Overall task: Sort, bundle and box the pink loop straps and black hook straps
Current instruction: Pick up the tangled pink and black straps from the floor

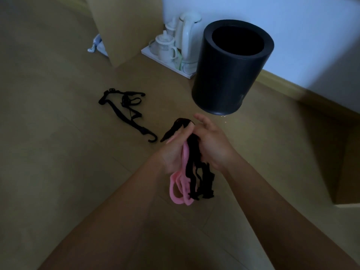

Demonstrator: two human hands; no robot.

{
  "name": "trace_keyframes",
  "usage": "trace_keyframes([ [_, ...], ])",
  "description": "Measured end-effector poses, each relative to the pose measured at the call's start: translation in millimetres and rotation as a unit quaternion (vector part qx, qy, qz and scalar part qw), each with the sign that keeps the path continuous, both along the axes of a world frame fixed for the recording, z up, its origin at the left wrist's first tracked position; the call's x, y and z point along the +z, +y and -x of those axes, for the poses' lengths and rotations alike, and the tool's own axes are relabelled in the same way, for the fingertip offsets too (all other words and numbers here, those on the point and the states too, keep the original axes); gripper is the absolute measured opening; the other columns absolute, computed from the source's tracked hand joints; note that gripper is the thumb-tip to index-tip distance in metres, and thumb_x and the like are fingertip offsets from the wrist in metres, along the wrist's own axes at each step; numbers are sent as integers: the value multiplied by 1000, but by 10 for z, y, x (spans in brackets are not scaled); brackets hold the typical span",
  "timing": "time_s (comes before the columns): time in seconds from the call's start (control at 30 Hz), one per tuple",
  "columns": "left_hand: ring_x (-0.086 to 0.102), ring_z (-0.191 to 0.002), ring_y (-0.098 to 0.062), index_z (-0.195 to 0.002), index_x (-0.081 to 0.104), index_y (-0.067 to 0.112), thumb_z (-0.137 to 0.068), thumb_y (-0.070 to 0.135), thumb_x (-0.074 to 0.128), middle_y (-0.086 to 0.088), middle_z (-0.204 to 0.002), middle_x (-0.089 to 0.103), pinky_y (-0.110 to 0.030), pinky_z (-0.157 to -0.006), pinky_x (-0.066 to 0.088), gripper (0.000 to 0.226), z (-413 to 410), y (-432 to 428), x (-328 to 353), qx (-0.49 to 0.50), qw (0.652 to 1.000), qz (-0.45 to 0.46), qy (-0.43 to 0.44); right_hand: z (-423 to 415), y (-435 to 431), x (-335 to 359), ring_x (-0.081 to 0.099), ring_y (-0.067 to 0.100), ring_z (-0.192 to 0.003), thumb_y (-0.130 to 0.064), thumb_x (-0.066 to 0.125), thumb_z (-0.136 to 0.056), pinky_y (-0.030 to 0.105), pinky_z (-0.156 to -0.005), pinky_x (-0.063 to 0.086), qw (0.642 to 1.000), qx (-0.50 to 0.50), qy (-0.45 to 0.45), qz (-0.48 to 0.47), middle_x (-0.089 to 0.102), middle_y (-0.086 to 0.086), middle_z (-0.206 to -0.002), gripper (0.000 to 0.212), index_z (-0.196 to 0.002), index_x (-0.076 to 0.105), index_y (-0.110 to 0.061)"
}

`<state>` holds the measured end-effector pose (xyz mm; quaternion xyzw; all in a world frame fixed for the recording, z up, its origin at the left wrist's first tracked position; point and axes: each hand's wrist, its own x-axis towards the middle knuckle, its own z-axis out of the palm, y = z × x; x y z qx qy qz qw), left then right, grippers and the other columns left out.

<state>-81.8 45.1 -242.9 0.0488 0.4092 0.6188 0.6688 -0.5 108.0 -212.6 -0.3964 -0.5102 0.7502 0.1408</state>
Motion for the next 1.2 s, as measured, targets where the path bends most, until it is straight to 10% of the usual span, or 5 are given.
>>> trace_keyframes([
  [0.13, 57, -96, -21, -115, 58, 19, -69, 48, 61, -11, -113, 58, -35, -84, 49, 55, 224, -115, -142, 12, 999, 24, 47, 297, -16, 22, 69, 6, -71, -16, 43, -97, 20, -60, 52, 997, 69, -20, -7, 73, -3, -75, 26, -121, 54, -13],
  [0.47, 38, -36, -6, -70, 50, 14, -82, 35, 63, 9, -45, 37, -23, -49, 45, 27, 1087, -645, -675, 191, 976, 102, 4, 1383, 249, -890, 37, 14, -57, -7, 47, -89, 25, -53, 28, 917, 183, -245, -256, 41, 3, -61, 32, -59, 39, -14],
  [0.8, 46, -38, -7, -67, 52, 16, -88, 19, 64, 4, -47, 48, -24, -48, 46, 24, 1163, -767, -623, 272, 950, 147, 43, 1655, -46, -1808, 53, 21, -82, -18, 62, -87, 25, -54, 36, 899, 169, -330, -233, 55, 9, -89, 28, -102, 60, 5],
  [1.0, 46, -39, -7, -72, 55, 18, -84, 15, 69, 4, -48, 51, -24, -49, 45, 19, 1097, -653, -488, 273, 943, 166, 87, 1374, 88, -1307, 54, 18, -76, -18, 53, -94, 21, -59, 42, 954, -9, -158, -254, 57, 7, -87, 11, -92, 46, -9],
  [1.2, 44, -39, -9, -74, 58, 13, -80, 37, 72, 4, -45, 45, -28, -54, 44, 28, 904, -354, -264, 251, 942, 159, 156, 781, 262, -178, 48, -7, -60, -15, 56, -92, 5, -59, 39, 919, -93, -16, -383, 52, -9, -70, 11, -81, 54, -15],
])
